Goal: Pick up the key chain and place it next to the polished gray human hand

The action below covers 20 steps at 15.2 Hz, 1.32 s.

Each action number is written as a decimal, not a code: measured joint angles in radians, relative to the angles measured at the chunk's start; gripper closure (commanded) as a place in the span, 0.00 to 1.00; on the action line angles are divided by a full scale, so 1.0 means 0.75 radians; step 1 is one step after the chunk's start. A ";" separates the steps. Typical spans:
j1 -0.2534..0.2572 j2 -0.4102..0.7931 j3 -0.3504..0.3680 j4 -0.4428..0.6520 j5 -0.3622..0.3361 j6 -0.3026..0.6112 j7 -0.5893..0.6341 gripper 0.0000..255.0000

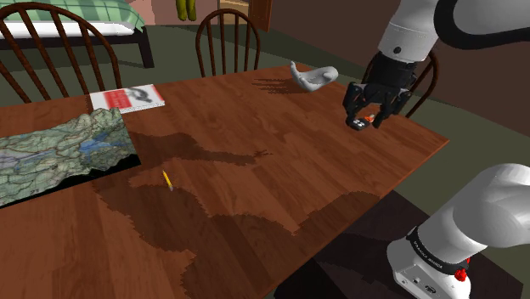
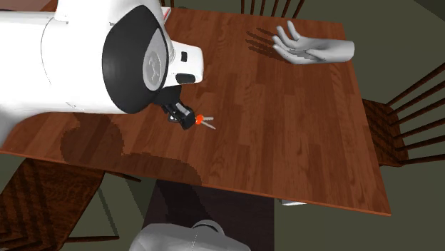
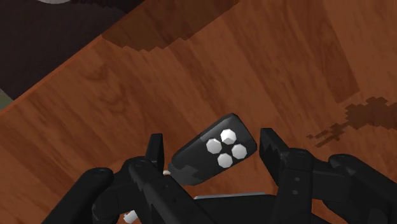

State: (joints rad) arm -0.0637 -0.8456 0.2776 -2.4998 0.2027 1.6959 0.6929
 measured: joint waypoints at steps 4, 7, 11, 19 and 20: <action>-0.054 0.159 -0.032 0.106 -0.050 0.048 -0.051 1.00; -0.094 0.290 -0.055 0.183 -0.087 0.100 -0.090 1.00; -0.143 0.478 -0.083 0.321 -0.137 0.145 -0.137 1.00; -0.217 0.871 -0.129 0.670 -0.224 0.182 -0.212 1.00; -0.221 0.913 -0.130 0.714 -0.232 0.179 -0.214 1.00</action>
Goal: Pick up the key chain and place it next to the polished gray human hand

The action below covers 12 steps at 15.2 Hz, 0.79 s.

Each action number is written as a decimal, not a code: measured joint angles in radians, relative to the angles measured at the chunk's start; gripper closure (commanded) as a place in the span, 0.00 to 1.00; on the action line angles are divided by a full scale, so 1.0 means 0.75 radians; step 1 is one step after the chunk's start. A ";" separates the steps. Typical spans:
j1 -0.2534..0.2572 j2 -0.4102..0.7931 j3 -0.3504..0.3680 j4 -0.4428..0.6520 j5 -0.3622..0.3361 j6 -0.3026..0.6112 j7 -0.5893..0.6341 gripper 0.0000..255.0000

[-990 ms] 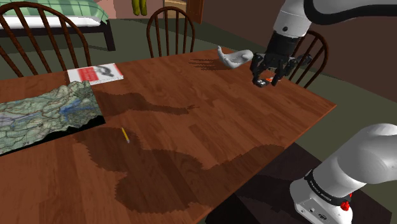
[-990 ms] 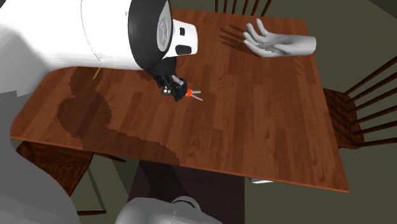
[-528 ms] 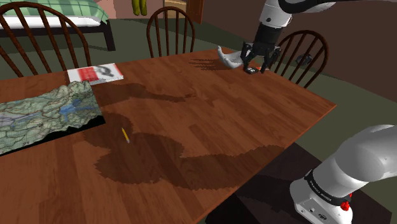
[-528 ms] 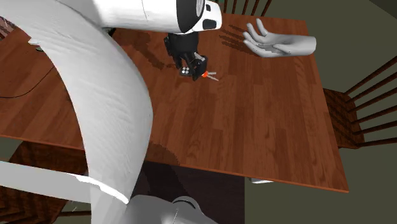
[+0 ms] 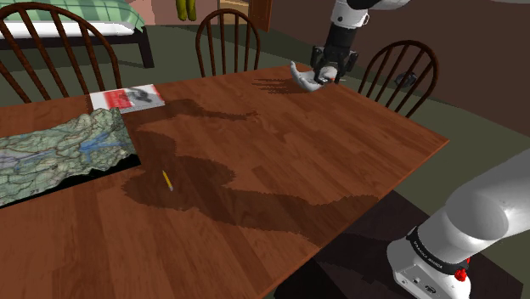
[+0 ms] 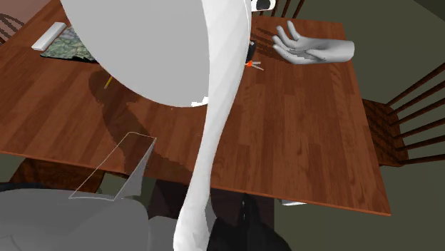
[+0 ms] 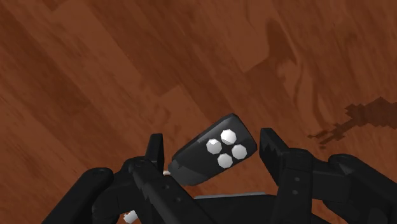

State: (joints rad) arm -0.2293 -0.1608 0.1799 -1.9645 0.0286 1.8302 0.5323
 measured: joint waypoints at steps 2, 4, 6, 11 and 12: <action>-0.011 0.106 -0.008 0.118 -0.020 -0.013 -0.012 1.00; -0.019 0.209 -0.014 0.237 -0.038 -0.032 -0.022 1.00; -0.028 0.300 -0.023 0.348 -0.052 -0.052 -0.037 1.00; -0.037 0.608 -0.042 0.762 -0.096 -0.160 -0.070 1.00; -0.037 0.661 -0.046 0.833 -0.101 -0.179 -0.076 1.00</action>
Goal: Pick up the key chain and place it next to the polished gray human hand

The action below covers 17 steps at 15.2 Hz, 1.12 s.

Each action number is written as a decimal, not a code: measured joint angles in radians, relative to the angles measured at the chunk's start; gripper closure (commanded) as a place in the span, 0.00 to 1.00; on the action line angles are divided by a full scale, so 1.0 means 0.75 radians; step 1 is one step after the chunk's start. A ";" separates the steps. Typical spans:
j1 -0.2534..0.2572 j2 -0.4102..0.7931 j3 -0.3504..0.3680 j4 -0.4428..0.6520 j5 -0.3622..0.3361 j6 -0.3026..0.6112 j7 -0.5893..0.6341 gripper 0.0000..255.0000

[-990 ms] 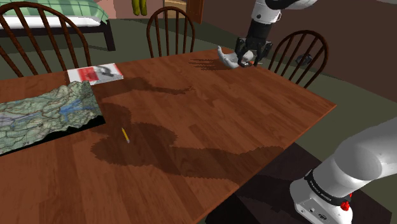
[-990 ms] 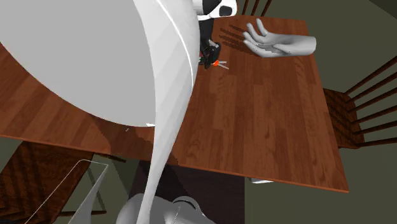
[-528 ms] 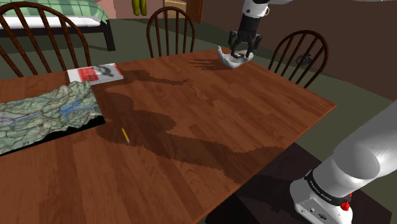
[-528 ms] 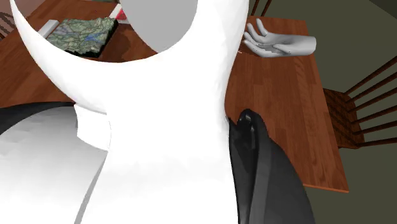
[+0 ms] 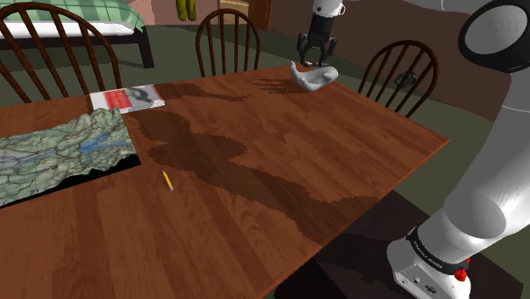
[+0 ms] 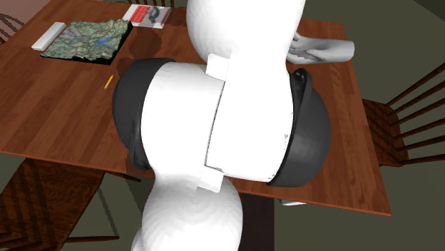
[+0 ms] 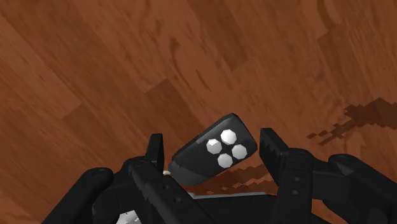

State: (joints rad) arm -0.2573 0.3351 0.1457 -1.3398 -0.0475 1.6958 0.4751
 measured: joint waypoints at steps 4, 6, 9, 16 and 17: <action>0.003 0.095 -0.005 0.110 -0.011 -0.015 -0.006 1.00; 0.003 0.098 -0.005 0.081 -0.012 0.016 -0.004 1.00; -0.002 0.087 -0.006 0.010 -0.010 0.076 -0.006 1.00; -0.005 0.094 -0.008 -0.103 -0.012 0.196 -0.004 1.00; -0.004 0.094 -0.007 -0.121 -0.013 0.214 -0.001 1.00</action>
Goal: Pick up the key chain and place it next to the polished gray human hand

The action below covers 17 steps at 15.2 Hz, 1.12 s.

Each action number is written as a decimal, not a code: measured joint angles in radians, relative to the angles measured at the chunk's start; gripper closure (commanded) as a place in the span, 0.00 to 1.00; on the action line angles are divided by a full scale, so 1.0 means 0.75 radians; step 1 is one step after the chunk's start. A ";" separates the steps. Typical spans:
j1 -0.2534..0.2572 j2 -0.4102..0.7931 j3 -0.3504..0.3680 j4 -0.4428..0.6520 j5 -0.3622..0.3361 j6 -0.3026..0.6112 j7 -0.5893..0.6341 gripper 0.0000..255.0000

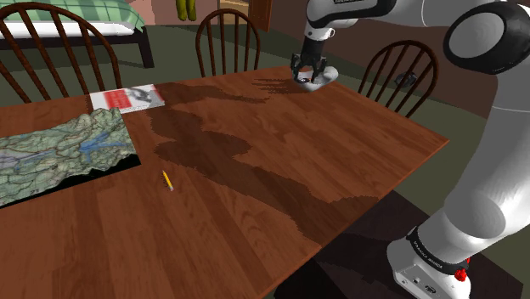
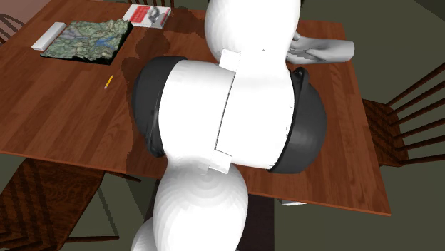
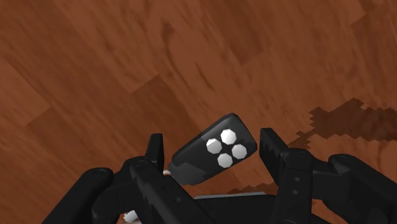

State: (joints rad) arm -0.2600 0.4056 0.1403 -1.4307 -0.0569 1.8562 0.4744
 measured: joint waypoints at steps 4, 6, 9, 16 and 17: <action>-0.004 0.004 -0.002 -0.067 -0.001 0.072 -0.002 1.00; -0.003 0.007 -0.002 -0.100 -0.002 0.107 0.001 1.00; -0.003 0.021 -0.003 -0.130 -0.004 0.151 0.003 1.00; -0.001 0.061 -0.006 -0.197 -0.012 0.257 0.009 1.00; -0.002 0.062 -0.006 -0.211 -0.012 0.272 0.009 1.00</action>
State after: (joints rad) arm -0.2614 0.4519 0.1356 -1.5892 -0.0660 2.0606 0.4809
